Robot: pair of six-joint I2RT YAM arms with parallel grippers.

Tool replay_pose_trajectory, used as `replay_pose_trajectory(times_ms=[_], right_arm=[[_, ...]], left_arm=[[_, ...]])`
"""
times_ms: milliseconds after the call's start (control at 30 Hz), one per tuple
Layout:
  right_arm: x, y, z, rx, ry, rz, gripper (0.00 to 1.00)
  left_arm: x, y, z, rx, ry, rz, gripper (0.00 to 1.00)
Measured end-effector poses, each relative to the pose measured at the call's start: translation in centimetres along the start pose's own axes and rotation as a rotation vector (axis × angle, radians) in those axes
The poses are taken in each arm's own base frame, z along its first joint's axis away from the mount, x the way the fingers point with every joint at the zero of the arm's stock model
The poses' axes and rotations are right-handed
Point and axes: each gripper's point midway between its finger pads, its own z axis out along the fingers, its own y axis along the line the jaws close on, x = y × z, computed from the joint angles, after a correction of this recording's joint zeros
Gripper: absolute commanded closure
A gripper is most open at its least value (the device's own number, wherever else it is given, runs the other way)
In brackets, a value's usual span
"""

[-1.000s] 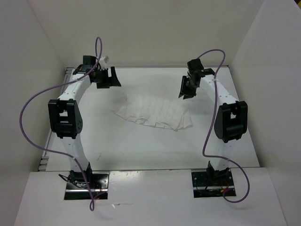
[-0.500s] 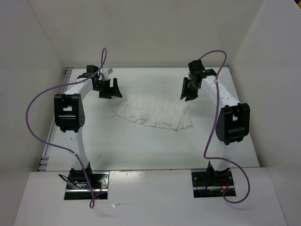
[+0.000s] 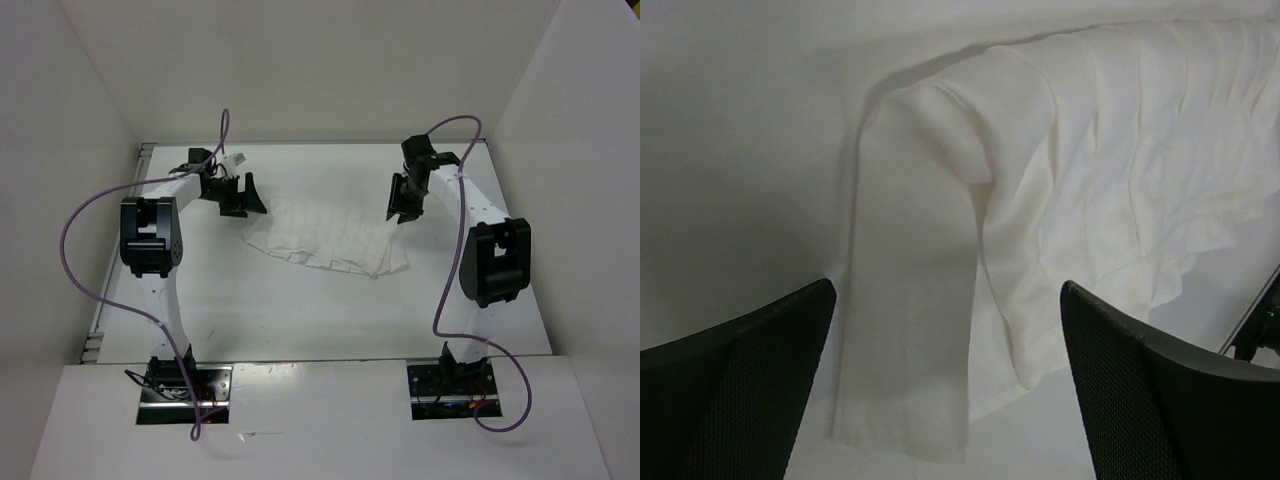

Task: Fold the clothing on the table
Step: Fold the skirt

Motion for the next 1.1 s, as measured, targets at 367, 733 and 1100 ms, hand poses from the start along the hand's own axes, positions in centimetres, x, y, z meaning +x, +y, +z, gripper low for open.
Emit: replay_pose_trajectory(times_ms=[367, 733, 1100], right_arm=[[2.5, -5.9, 2.6, 0.087, 0.099, 0.157, 0.46], [2.9, -6.0, 6.2, 0.016, 0.146, 0.203, 0.46], [4.1, -6.1, 8.1, -0.018, 0.195, 0.242, 0.47]], left_arm=[[1.4, -4.0, 2.4, 0.127, 0.031, 0.013, 0.0], [2.5, -6.8, 4.1, 0.185, 0.065, 0.017, 0.05], [4.4, -9.3, 6.3, 0.258, 0.13, 0.007, 0.28]])
